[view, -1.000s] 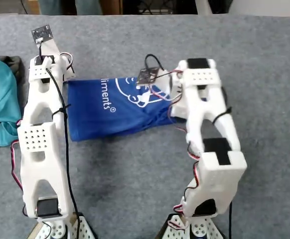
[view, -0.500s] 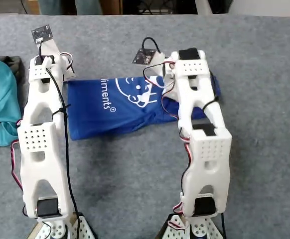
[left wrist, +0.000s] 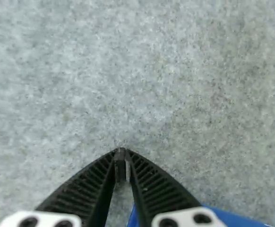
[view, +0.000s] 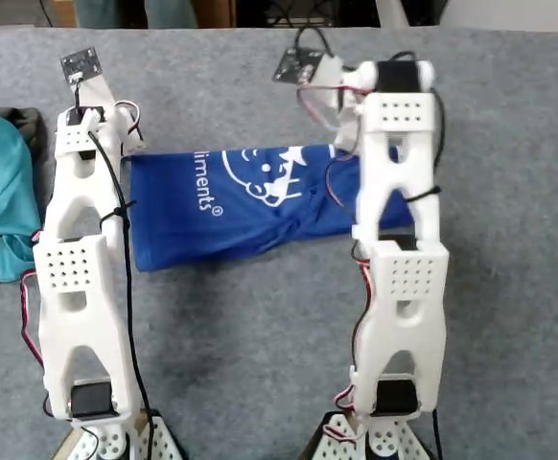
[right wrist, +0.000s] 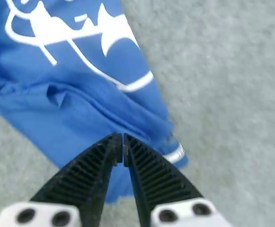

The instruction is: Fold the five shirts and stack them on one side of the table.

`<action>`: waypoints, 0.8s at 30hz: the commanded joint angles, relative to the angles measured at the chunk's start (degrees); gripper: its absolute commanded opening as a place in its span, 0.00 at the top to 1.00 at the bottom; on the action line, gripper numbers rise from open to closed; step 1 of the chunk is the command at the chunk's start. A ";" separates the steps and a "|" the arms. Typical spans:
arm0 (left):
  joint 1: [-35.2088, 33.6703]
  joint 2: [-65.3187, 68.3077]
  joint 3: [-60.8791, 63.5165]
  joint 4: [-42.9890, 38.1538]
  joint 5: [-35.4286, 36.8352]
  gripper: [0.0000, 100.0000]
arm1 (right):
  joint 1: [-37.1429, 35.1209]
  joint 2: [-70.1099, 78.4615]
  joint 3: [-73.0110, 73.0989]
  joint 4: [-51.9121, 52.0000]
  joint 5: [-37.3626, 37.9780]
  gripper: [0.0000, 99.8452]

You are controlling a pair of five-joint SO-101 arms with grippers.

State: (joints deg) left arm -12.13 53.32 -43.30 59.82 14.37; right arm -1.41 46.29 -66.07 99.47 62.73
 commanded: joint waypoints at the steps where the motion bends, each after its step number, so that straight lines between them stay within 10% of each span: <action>1: -0.31 -0.70 -3.12 -0.88 0.62 0.97 | 4.13 -2.86 -4.79 1.85 -1.76 0.99; 15: -0.31 -0.70 -3.12 -0.62 0.62 0.97 | 9.76 10.51 13.58 -21.54 -10.20 0.99; 24: -0.31 -0.70 -3.12 -0.62 0.62 0.97 | 7.47 10.15 -6.64 1.93 -6.86 0.99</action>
State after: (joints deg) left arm -12.13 53.32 -43.30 59.82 14.37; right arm 7.47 57.89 -64.75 96.22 53.76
